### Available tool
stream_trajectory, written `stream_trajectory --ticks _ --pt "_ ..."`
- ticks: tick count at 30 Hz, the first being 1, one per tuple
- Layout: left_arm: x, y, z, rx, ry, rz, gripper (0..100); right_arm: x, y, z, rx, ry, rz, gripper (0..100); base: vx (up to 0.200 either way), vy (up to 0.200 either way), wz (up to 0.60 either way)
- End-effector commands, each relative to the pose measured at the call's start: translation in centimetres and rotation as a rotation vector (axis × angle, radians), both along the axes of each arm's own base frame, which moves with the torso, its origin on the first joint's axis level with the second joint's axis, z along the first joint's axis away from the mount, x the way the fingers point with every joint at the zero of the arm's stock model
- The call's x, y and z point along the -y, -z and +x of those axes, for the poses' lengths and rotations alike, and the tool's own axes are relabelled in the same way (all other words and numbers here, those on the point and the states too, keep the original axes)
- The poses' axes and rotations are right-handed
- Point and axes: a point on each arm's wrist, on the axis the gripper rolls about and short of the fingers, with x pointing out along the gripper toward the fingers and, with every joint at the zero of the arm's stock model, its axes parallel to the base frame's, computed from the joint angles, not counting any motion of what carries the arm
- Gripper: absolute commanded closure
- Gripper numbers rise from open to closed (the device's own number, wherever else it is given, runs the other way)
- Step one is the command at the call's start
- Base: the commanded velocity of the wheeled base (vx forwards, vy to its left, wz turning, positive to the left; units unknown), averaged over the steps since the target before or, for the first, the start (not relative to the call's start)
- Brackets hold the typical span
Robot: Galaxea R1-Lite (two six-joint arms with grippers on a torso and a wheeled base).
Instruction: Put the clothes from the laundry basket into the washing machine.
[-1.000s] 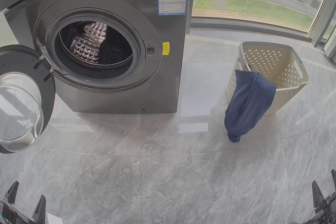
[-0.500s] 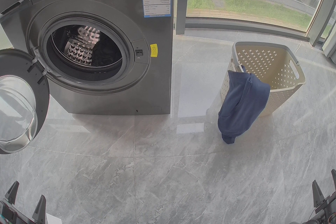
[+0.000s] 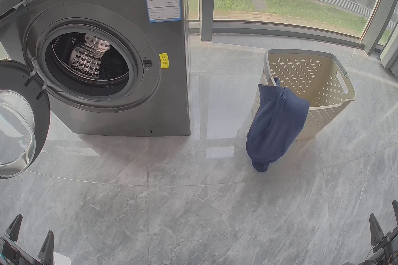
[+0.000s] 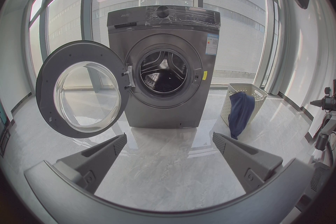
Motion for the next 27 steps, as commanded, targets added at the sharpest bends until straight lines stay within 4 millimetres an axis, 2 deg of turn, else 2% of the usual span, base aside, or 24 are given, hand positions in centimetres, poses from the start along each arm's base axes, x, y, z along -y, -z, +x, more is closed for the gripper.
stream_trajectory --ticks 1,10,22,27 --pt "0.00 0.51 0.07 -0.010 0.001 -0.001 0 0.00 0.46 0.07 -0.010 -0.001 0.000 0 0.000 -0.200 0.00" --pt "0.00 0.51 0.07 -0.010 0.001 -0.001 0 0.00 0.47 0.07 -0.012 -0.003 -0.008 0 0.000 -0.200 0.00" --pt "0.00 0.51 0.07 -0.010 0.001 -0.001 0 0.00 0.47 0.07 -0.012 -0.003 -0.008 0 0.000 0.000 0.00" --pt "0.00 0.51 0.07 -0.010 0.001 0.001 0 0.00 0.47 0.07 -0.012 -0.003 -0.009 0 0.000 -0.200 0.00"
